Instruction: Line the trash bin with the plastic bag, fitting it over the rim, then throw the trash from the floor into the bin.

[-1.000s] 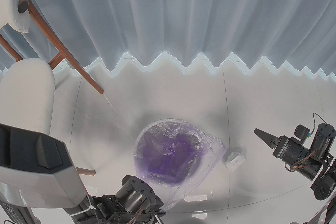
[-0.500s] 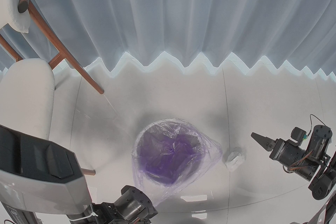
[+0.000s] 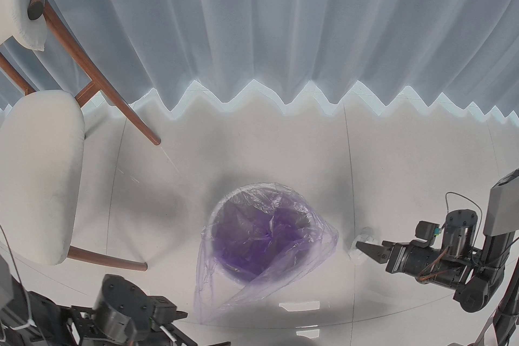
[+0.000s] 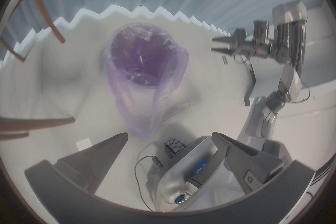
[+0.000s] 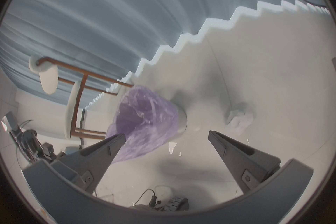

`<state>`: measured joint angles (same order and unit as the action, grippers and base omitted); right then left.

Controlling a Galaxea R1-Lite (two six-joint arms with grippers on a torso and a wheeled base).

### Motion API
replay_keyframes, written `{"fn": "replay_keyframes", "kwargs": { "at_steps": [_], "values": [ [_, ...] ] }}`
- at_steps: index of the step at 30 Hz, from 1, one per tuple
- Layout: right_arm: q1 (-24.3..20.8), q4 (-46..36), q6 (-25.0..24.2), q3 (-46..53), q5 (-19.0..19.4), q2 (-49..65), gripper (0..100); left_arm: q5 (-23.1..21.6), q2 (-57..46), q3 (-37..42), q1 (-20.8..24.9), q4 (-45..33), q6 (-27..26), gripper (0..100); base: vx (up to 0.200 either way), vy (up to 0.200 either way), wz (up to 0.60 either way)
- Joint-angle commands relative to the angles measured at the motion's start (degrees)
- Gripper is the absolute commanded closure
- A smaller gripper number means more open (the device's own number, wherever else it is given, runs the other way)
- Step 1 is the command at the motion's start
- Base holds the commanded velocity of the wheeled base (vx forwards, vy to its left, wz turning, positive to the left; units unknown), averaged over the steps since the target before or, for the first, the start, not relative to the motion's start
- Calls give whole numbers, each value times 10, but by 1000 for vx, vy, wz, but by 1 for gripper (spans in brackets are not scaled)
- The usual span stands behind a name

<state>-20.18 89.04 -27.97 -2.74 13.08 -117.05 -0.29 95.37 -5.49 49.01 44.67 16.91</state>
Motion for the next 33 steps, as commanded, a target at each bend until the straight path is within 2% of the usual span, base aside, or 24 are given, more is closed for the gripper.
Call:
{"fn": "replay_keyframes", "kwargs": {
  "at_steps": [1, 5, 7, 9, 12, 13, 15, 17, 18, 19, 21, 26, 31, 33],
  "values": [
    [-50, 9, 11, -37, 11, -100, 0, 6, -110, 52, -3, -5, 37, 0, 0, 0, 0],
    [-51, 8, 11, -31, 11, -99, 0, 8, 16, 11, 55, 11, 2, 0, 0, 0, 0],
    [-51, 8, 9, -22, 12, -100, 0, 19, 61, -5, 73, 46, -3, 0, 0, 0, 0],
    [-52, 8, 9, -19, 12, -109, 0, 29, 86, -3, 79, 97, -1, 0, 0, 0, 0],
    [-52, 8, 9, -27, 12, -122, 0, 33, 87, 14, 73, 129, 3, 0, 0, 0, 0],
    [-56, 8, 8, -46, 12, -127, 0, 38, 70, 50, 59, 153, 15, 0, 0, 0, 0],
    [-61, 5, 7, -58, 12, -130, 0, 45, 43, 55, 46, 150, 30, 0, 0, 0, 0],
    [-72, -17, 6, -75, 12, -141, 0, 64, -42, 54, 19, 146, 117, 0, 0, 0, 0],
    [-78, -26, 5, -79, 12, -144, 0, 76, -63, 54, 3, 146, 140, 0, 0, 0, 0],
    [-78, -26, 5, -79, 12, -144, 0, 76, -63, 54, 3, 146, 140, 0, 0, 0, 0],
    [-87, -36, 0, -118, 12, -164, 0, 96, -126, 54, -65, 141, 187, 0, 0, 0, 0],
    [-86, -64, -1, -180, 12, -178, 0, 93, -193, 54, -156, 145, 206, 0, 0, 0, 0],
    [-87, -99, -8, -242, 12, -190, 0, 99, -221, 53, -175, 158, 296, 0, 0, 0, 0],
    [-87, -100, -16, -265, 12, -197, 0, 99, -240, 54, -175, 157, 310, 0, 0, 0, 0]
  ]
}}
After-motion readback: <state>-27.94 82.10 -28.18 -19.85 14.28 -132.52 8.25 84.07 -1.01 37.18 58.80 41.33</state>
